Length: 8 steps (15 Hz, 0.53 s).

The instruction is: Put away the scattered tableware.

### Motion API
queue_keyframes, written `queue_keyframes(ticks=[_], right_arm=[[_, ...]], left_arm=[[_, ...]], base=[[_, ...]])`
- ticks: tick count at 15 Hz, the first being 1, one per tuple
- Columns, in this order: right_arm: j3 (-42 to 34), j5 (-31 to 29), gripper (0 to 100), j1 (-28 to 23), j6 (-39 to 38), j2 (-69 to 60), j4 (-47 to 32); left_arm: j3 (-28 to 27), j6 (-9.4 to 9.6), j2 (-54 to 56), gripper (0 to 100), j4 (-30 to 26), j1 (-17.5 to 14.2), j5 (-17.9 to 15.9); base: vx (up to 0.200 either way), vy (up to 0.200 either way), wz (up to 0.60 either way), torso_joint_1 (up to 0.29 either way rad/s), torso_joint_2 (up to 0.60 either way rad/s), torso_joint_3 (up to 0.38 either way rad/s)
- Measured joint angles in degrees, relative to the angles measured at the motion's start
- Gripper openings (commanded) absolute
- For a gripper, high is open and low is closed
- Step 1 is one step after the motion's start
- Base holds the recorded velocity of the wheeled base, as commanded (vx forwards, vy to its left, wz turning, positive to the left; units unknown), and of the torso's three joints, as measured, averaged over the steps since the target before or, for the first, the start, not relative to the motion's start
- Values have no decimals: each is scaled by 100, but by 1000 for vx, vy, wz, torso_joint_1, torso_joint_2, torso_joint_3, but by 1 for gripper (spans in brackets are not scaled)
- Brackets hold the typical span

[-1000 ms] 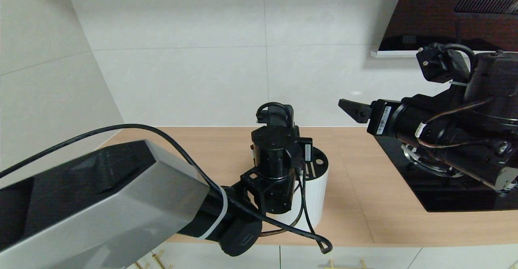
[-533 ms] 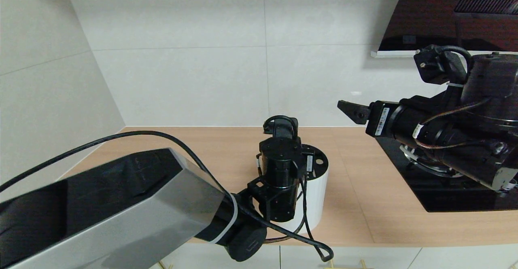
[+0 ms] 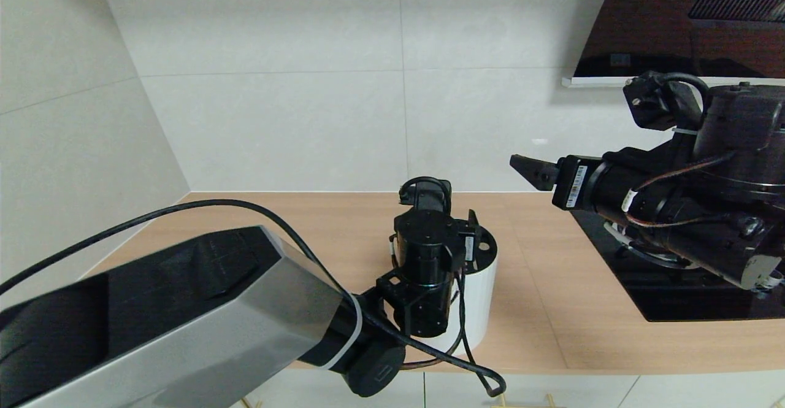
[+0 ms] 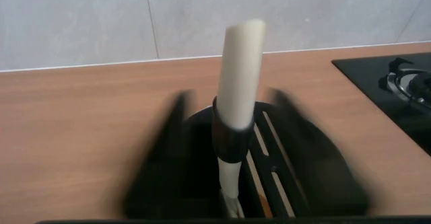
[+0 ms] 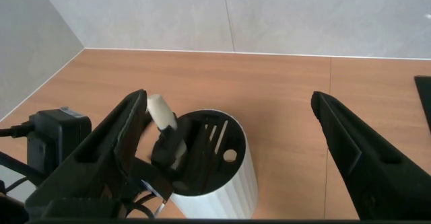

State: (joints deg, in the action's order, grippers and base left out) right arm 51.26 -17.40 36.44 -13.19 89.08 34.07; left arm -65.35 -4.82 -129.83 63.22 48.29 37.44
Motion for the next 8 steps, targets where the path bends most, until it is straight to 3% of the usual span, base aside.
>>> queue_keyframes(ticks=[8], right_arm=[[2,0,100,0,0,0,5]], left_arm=[[118,-16,243,100,107,-2,24]], base=[[0,0,0,0,0,0]])
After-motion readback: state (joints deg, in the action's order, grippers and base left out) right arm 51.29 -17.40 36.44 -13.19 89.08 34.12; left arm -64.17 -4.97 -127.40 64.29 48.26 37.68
